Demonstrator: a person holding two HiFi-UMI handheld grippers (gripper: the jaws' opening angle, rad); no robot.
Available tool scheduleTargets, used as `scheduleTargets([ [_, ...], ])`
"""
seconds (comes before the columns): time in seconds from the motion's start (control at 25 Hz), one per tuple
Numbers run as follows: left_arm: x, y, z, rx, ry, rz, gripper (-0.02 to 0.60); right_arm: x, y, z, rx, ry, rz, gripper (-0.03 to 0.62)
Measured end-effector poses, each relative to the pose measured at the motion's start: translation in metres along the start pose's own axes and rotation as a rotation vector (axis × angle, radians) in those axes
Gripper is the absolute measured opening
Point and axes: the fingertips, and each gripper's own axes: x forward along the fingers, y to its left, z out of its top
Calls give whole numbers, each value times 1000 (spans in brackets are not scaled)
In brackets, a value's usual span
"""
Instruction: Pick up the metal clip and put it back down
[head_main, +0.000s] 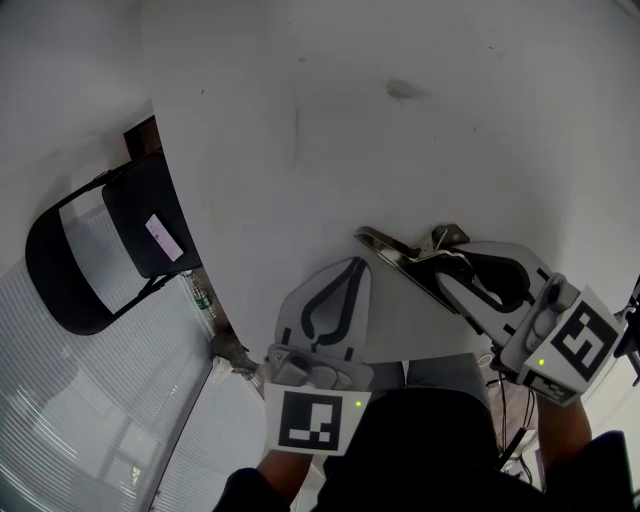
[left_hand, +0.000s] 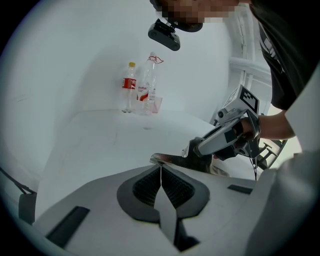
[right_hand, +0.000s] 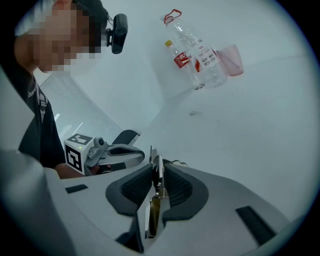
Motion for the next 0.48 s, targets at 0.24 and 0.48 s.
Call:
scheduleTargets([
  [0.24, -6, 2, 4, 7, -14, 4, 23, -2, 2, 11, -2, -55, -3, 81],
  [0.48, -13, 4, 12, 12, -29, 12, 23, -6, 7, 21, 7, -84, -1, 81],
])
